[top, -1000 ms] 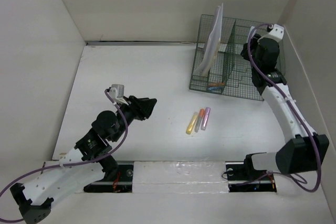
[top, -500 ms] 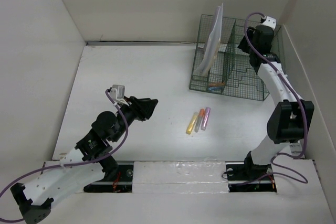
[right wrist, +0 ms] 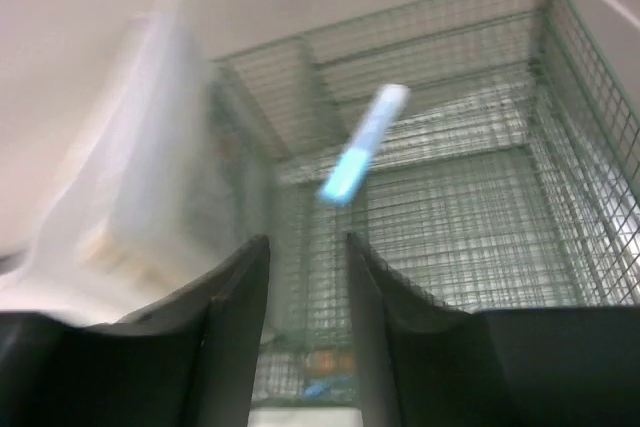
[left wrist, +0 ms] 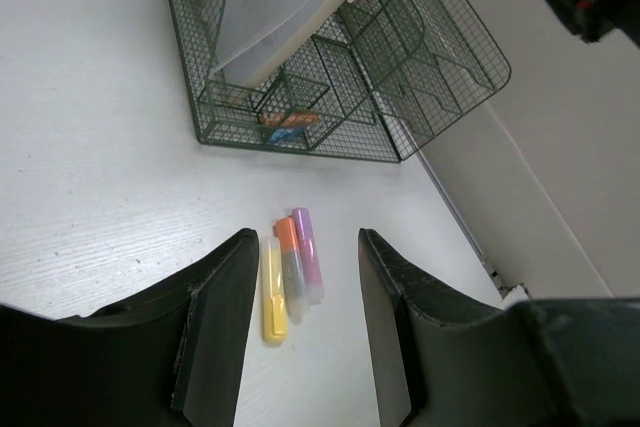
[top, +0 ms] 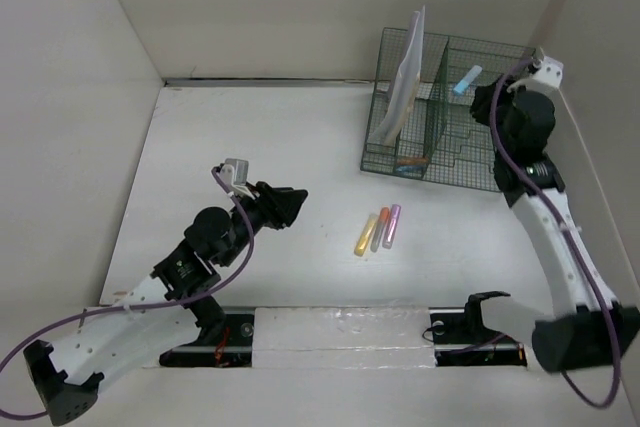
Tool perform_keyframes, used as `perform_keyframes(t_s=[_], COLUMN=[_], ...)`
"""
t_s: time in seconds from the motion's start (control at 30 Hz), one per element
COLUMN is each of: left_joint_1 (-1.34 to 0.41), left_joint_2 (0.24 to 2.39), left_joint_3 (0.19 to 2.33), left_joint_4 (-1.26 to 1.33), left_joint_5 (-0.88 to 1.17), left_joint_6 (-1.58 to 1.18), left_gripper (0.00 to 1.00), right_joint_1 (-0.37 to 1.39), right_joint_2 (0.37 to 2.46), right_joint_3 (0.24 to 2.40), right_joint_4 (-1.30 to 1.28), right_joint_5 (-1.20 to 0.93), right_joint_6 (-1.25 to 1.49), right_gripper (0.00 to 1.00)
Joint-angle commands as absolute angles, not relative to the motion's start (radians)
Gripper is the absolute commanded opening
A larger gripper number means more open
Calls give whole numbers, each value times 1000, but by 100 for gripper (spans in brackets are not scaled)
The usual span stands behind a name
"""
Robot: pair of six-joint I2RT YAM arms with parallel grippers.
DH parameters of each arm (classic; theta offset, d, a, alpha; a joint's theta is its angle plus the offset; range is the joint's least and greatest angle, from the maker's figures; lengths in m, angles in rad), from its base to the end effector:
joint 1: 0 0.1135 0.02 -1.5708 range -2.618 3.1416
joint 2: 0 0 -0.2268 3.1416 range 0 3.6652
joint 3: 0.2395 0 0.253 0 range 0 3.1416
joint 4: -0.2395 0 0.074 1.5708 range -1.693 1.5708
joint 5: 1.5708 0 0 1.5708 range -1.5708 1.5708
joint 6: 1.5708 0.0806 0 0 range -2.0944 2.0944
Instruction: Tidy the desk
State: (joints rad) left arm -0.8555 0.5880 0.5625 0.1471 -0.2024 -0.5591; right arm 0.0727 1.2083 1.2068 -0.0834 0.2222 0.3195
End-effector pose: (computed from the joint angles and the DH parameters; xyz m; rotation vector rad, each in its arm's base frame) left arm 0.1633 -0.1633 0.3116 0.0521 1.5318 -1.0001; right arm 0.3379 0.0068 0.3723 0.3700 1.6129 0.1145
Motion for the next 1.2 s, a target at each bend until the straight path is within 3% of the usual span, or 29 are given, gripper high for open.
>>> perform_keyframes(t_s=[0.0,0.1,0.17,0.37,0.47,0.5,0.6,1.17], left_joint_1=[-851,-851,-851,-851,-851,-851,-851,-851], left_joint_2=[612,623,626,634,649,658,686,811], left_joint_3=[546,529,522,496,488,488,482,491], left_joint_4=[224,251,265,307,344,350,383,554], left_joint_5=[-157,-132,-121,-104,-87,-83,-64,-97], left_joint_6=[-560,-566,-568,-571,-571,-571,-565,-460], left_gripper=[40,40,40,40,40,40,40,40], right_joint_1=[167,277,326,564,669,687,746,839], right_joint_2=[1017,905,893,882,884,891,971,1361], right_joint_3=[1039,881,842,700,638,629,611,722], right_joint_4=[-11,-58,-161,-368,-374,-368,-322,-164], right_joint_5=[262,249,230,141,117,109,86,196], right_joint_6=[360,399,413,523,598,620,640,658], right_gripper=[25,6,0,0,14,30,44,49])
